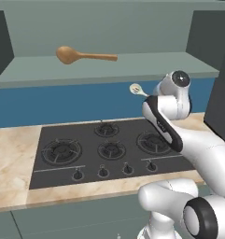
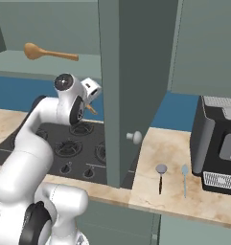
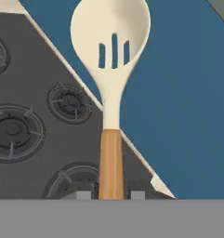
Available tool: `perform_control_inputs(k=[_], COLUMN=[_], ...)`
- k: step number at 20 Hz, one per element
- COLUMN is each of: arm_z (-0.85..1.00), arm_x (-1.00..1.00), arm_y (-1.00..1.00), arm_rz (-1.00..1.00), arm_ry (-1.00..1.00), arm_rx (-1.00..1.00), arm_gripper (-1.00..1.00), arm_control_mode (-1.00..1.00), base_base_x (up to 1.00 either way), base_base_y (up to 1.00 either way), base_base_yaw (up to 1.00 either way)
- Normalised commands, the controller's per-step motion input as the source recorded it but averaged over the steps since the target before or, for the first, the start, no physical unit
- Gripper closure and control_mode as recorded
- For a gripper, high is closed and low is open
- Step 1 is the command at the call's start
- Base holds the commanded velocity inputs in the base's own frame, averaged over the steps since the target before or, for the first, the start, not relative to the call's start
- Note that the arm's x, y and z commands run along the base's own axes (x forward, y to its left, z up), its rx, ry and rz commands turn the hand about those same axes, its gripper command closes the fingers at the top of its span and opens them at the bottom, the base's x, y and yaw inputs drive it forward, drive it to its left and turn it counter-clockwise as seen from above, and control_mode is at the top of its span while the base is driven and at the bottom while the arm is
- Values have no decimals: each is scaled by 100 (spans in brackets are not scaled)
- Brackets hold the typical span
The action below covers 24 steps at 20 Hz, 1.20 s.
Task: Organize the utensils by type. Pick up the wooden spoons from the counter and place them in the open cabinet. Then pick up the metallic utensils from the counter and place them in the open drawer.
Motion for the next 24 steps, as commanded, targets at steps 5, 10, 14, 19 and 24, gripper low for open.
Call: perform_control_inputs(k=[5,10,14,19,24], arm_z=[74,76,84,48,24], arm_x=[11,25,26,-32,-82], arm_y=[2,-2,3,15,17], arm_rz=[19,13,14,9,3], arm_ry=[-31,-24,-8,-10,-27], arm_rx=[-34,-19,-16,-32,-33], arm_gripper=[100,100,100,100,100], arm_control_mode=[-100,-100,-100,-100,-100], base_base_x=[0,0,0,0,0], base_base_y=[0,0,0,0,0], base_base_yaw=[0,0,0,0,0])
